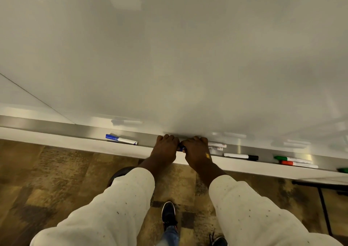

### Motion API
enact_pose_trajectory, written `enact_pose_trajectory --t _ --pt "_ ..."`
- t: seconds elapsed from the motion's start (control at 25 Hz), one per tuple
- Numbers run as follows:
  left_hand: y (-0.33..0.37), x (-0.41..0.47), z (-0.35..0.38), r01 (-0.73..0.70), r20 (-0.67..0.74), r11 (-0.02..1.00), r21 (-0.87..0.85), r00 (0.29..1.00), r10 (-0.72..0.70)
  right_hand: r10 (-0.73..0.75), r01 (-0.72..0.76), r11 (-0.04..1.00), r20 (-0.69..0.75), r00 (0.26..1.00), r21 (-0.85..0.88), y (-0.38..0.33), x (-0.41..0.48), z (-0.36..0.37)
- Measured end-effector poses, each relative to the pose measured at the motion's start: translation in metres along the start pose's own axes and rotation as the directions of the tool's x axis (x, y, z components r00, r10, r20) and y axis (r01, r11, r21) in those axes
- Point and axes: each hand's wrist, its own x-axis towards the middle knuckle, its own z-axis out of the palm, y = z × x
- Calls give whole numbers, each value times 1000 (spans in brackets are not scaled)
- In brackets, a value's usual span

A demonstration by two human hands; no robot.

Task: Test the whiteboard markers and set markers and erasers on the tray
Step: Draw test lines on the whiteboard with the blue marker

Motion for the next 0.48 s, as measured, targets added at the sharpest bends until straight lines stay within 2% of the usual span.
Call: enact_pose_trajectory --t 0.24,0.48 --pt "17 -2 -3 -17 -70 999 30 997 20 -22 25 999 -66 998 47 22 -10 -16" --pt "37 -7 -20 -15 -120 999 -45 993 10 4 9 993 -109 994 117 44 -30 -30"
